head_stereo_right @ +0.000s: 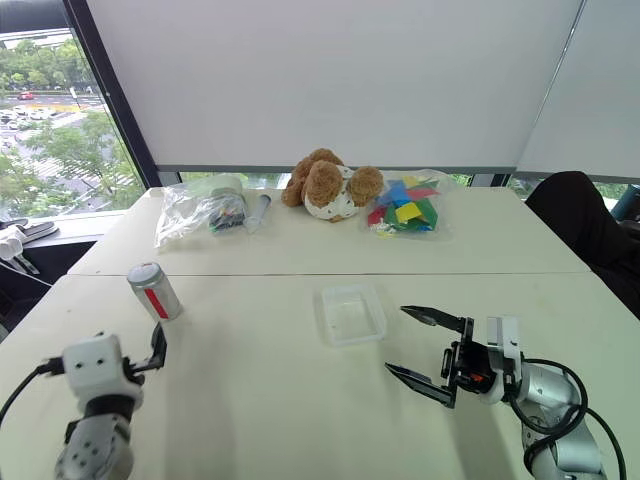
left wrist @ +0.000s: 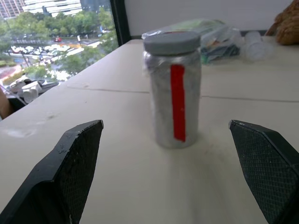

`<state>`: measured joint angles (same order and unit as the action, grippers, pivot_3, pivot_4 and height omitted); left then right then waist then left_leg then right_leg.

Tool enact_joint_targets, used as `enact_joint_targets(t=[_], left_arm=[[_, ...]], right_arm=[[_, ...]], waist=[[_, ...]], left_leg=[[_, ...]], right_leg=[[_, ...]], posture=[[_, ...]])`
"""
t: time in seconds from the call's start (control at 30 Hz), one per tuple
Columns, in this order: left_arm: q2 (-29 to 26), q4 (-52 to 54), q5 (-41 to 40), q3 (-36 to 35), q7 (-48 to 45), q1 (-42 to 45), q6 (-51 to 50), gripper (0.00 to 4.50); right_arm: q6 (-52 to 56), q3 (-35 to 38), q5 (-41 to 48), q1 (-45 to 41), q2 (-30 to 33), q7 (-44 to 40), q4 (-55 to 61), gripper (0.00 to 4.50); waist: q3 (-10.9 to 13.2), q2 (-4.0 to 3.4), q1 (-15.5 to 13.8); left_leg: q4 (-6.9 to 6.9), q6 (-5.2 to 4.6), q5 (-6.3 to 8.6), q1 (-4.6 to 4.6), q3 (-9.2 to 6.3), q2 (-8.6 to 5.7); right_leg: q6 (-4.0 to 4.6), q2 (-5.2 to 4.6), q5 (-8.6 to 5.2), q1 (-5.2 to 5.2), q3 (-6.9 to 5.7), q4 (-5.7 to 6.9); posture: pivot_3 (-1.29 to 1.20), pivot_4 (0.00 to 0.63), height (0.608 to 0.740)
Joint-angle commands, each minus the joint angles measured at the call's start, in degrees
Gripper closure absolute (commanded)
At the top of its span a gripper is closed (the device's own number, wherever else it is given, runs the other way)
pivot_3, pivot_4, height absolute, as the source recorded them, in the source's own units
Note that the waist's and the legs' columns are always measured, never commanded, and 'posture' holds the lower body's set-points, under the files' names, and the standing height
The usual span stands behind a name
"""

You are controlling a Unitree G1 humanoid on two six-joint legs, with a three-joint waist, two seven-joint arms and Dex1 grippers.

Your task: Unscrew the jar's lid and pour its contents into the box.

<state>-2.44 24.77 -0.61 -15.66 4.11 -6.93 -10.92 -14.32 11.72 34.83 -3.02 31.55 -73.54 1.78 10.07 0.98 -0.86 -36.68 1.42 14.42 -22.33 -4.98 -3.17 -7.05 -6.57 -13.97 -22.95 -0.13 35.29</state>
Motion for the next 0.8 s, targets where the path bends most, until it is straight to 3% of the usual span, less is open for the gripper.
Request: enact_joint_targets(t=[0.03,0.23,0.8], left_arm=[[-0.9,-3.9,0.6,-1.8,3.1,5.3,0.3,0.05],[-3.2,-13.0,2.8,-1.1,5.9,14.1,2.6,0.05],[-3.9,-27.3,2.1,-1.2,9.7,23.2,8.1,0.05]], right_arm=[[-1.0,0.6,-0.2,0.4,-0.6,1.4,2.3,0.00],[-1.8,0.4,-1.0,1.8,-1.3,3.5,3.6,0.00],[-1.5,0.6,-1.1,4.0,-1.1,6.7,6.8,0.00]], waist=[[0.0,-0.02,0.1],[0.0,-0.01,0.0],[0.0,-0.02,0.0]], left_leg=[[0.00,0.00,0.00,0.00,0.00,0.00],[-0.01,0.00,0.00,-0.01,0.01,-0.05],[-0.09,0.00,0.00,-0.02,0.00,-0.10]], right_leg=[[-0.04,-0.01,0.02,0.00,0.01,0.00],[-0.11,-0.01,0.06,-0.02,0.01,-0.01],[-0.23,-0.03,0.12,0.01,0.02,0.00]], posture=[[0.00,0.150,0.740],[0.00,0.150,0.740],[0.00,0.150,0.740]])
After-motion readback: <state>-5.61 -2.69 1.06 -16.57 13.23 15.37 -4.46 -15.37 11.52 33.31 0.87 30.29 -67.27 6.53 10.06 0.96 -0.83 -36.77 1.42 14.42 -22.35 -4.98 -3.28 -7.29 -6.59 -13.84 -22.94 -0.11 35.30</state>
